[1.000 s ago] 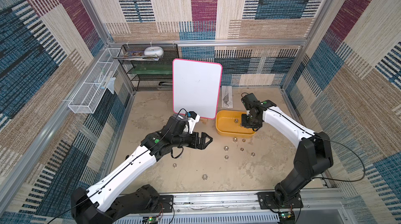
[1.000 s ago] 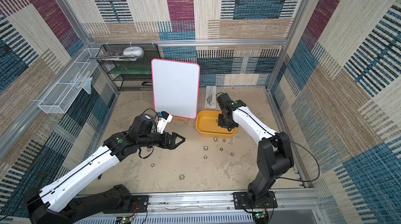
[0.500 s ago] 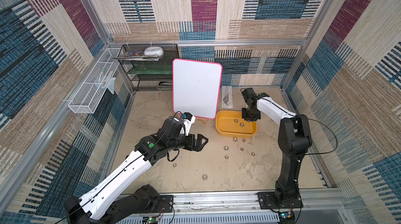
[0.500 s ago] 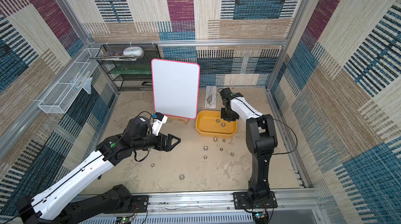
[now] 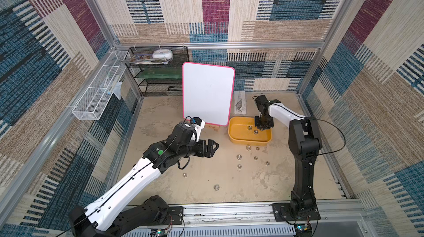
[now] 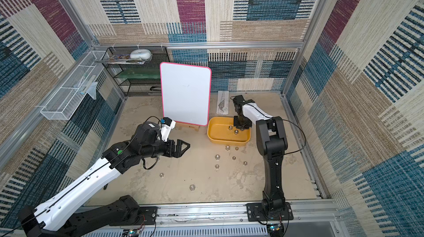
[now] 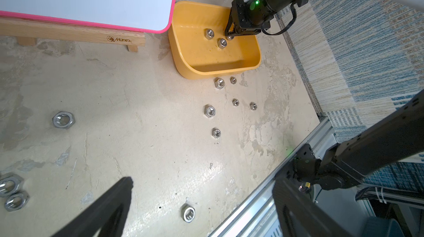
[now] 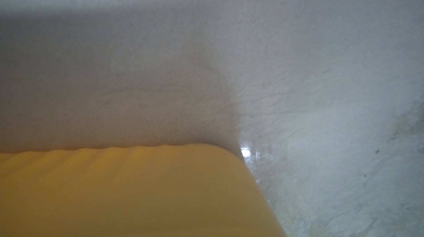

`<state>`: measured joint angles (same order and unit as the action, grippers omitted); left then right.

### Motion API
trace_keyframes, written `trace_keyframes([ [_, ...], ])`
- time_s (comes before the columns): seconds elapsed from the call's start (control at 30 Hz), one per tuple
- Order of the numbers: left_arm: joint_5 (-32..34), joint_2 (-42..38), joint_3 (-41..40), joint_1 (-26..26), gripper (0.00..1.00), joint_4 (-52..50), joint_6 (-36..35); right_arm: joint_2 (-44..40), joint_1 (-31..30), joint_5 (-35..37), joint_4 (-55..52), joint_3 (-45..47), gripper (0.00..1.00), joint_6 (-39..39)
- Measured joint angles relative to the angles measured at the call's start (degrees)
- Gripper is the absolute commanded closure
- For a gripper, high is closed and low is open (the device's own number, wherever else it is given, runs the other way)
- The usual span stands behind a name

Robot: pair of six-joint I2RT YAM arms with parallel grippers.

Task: Put the nuts on the desktop into the storage box
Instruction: Place the nut in the storage box, then pick up the nut from the center of the board.

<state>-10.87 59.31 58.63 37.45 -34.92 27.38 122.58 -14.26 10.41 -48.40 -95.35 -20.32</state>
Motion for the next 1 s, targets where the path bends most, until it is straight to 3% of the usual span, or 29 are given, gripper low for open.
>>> trace_keyframes([
  [0.2, 0.3, -0.4, -0.1, 0.0, 0.00, 0.1, -0.5, -1.6, 0.0, 0.0, -0.1, -0.1, 0.58, 0.0],
  [0.43, -1.8, 0.1, -0.2, 0.0, 0.00, 0.5, -0.8, -10.3, -0.6, -0.2, -0.4, 2.3, 0.57, -0.3],
  [1.0, -8.6, 4.8, 0.6, 0.0, 0.00, 2.0, -1.4, -36.3, -5.8, -2.2, -1.6, 31.9, 0.57, -9.0],
])
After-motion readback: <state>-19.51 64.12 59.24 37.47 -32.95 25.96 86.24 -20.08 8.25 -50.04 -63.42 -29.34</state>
